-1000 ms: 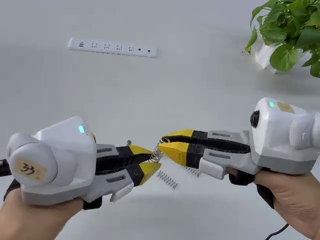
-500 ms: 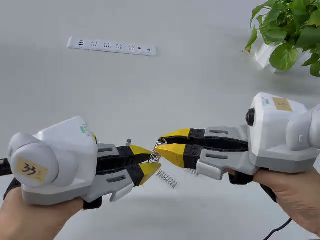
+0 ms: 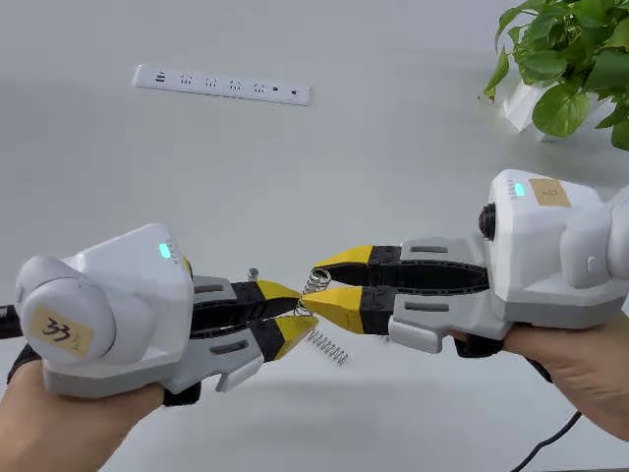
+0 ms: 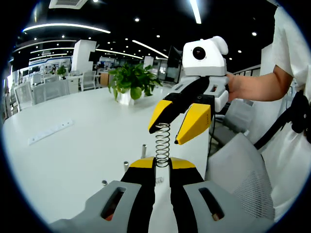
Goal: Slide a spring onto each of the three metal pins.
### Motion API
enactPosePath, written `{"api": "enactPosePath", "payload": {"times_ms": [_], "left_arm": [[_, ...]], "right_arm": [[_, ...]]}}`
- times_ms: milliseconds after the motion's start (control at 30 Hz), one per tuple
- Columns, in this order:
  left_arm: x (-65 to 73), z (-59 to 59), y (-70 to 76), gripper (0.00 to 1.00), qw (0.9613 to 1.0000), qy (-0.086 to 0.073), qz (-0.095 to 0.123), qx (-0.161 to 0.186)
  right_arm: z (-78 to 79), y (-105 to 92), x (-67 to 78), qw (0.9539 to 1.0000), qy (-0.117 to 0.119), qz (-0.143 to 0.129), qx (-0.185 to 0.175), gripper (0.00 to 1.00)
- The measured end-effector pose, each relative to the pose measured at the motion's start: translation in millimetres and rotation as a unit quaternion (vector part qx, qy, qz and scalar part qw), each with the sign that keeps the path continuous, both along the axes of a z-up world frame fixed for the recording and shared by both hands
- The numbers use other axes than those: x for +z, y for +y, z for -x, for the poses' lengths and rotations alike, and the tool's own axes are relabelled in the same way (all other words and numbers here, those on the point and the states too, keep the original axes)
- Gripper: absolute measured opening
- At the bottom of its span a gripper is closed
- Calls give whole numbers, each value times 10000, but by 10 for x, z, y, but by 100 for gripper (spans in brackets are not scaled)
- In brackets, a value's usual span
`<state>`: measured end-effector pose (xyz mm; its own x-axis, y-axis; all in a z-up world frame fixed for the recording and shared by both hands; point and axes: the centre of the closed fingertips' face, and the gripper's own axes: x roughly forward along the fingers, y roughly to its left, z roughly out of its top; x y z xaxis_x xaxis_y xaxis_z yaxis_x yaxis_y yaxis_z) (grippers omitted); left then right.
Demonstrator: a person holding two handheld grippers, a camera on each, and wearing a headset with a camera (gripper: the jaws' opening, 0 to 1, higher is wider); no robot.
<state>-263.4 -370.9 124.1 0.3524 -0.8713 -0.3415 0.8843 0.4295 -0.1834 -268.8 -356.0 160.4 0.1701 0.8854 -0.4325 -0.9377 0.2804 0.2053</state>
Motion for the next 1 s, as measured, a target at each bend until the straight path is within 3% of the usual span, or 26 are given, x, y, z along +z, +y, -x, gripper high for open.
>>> {"api": "enactPosePath", "payload": {"times_ms": [133, 233, 300, 367, 433, 533, 600, 700, 800, 933, 1000], "left_arm": [[-13, 15, -10, 7, 10000, -19, -49, -55], [-27, 28, -19, 7, 9999, -28, -89, -97], [-30, 35, -26, 7, 9999, -30, -99, -125], [-30, 36, -30, 7, 9998, -50, -123, -154], [-31, 33, -31, 7, 9997, -59, -142, -171], [-35, 32, -33, 7, 9996, -76, -175, -198], [-39, 33, -38, 7, 9995, -83, -194, -223], [-43, 40, -46, 7, 9994, -92, -220, -261], [-41, 45, -57, 7, 9993, -89, -208, -283], [-38, 42, -65, 7, 9993, -91, -197, -291], [-36, 40, -67, 7, 9993, -91, -191, -294]], "right_arm": [[6, -48, 17, 9974, -223, 482, 483, 25], [20, -43, 69, 9913, -399, 775, 986, 28], [30, -62, 45, 9821, -511, 1156, 1400, 29], [41, -72, 9, 9699, -621, 1515, 1804, 29], [59, -53, 2, 9589, -685, 1728, 2144, 28], [83, -2, 9, 9487, -694, 1860, 2461, 26], [39, -12, -51, 9350, -782, 2090, 2758, 25], [49, -16, -110, 9199, -804, 2327, 3054, 23], [64, -7, -155, 9100, -783, 2452, 3251, 21], [73, -54, -237, 8935, -812, 2701, 3493, 17], [80, -57, -242, 8926, -768, 2703, 3526, 16]]}}
